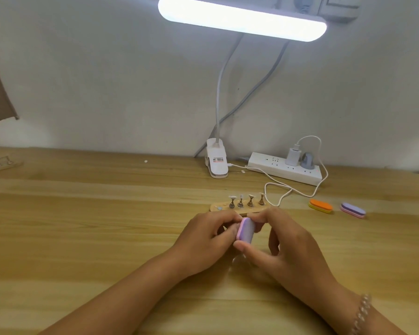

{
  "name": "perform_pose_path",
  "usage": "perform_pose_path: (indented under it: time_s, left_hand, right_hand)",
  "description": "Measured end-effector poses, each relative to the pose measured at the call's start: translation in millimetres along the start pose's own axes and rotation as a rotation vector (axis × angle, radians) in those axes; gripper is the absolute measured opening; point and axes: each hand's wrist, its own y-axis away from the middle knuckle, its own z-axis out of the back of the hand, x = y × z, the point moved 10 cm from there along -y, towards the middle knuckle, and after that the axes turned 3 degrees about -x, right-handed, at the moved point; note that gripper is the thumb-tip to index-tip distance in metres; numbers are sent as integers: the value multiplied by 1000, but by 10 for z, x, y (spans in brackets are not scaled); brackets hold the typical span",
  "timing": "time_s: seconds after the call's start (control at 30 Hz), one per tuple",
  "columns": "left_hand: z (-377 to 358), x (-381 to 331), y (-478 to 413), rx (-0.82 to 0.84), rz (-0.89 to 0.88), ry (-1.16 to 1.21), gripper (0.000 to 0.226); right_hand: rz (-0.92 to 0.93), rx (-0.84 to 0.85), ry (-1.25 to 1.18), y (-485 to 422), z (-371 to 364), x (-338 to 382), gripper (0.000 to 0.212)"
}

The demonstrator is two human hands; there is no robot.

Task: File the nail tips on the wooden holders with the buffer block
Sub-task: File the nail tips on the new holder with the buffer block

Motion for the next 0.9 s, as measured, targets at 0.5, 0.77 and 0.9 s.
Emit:
perform_pose_path:
  time_s: [0.5,0.77,0.9]
  left_hand:
    - [-15,82,-6,2,49,41,19]
    - [7,65,-4,-4,50,57,19]
    - [6,31,3,5,36,68,25]
  right_hand:
    - [-27,66,22,8,-51,-33,39]
    - [-44,25,32,-1,-14,-61,39]
    - [-81,-27,36,-17,51,-137,41]
